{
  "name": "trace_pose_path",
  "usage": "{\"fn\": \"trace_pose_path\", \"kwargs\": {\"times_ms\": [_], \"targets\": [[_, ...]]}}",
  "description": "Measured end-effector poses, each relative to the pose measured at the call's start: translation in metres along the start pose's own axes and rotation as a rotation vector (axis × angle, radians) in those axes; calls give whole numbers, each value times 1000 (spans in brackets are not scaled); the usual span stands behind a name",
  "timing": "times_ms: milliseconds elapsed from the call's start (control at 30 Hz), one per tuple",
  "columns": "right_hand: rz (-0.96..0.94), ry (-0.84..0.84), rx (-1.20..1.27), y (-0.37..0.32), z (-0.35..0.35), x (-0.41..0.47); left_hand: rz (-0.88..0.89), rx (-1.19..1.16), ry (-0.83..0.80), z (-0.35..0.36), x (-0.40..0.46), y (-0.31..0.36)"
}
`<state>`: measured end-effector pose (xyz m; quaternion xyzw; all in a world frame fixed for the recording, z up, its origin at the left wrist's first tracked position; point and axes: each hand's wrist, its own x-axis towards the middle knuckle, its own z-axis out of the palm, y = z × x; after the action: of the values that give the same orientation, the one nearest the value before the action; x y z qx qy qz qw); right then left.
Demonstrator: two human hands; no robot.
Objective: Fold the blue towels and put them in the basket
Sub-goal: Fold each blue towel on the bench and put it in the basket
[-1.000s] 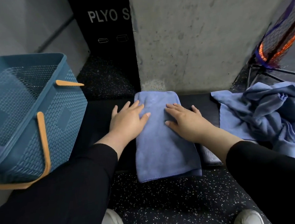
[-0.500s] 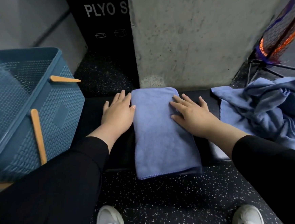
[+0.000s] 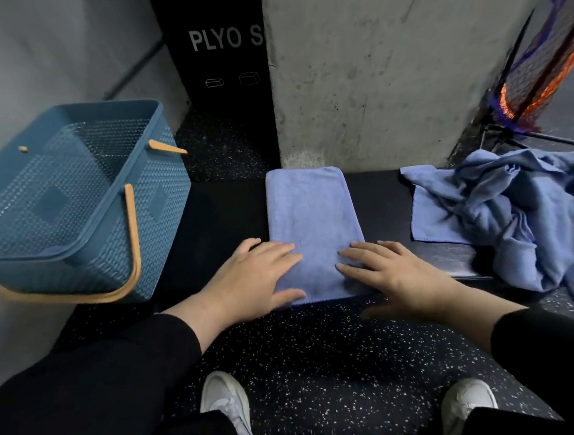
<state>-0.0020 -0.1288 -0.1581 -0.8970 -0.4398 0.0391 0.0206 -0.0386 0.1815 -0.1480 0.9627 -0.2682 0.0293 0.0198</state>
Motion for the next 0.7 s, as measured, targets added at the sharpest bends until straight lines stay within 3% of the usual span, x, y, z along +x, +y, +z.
{"fn": "trace_pose_path", "kwargs": {"times_ms": [200, 300, 433, 500, 600, 700], "targets": [[64, 197, 30, -22, -3, 0, -60, 158, -202, 3, -17, 24], [179, 287, 142, -27, -6, 3, -110, 175, -122, 4, -15, 33], [274, 263, 288, -32, -27, 3, -131, 66, -20, 5, -12, 39], [312, 221, 374, -31, -40, 1, -134, -62, 45, -2, -10, 39], [387, 151, 506, -25, -56, -1, -352, -426, 19, -28, -5, 36], [465, 202, 639, -15, -65, 3, -433, -718, 91, -46, 1, 28]]}}
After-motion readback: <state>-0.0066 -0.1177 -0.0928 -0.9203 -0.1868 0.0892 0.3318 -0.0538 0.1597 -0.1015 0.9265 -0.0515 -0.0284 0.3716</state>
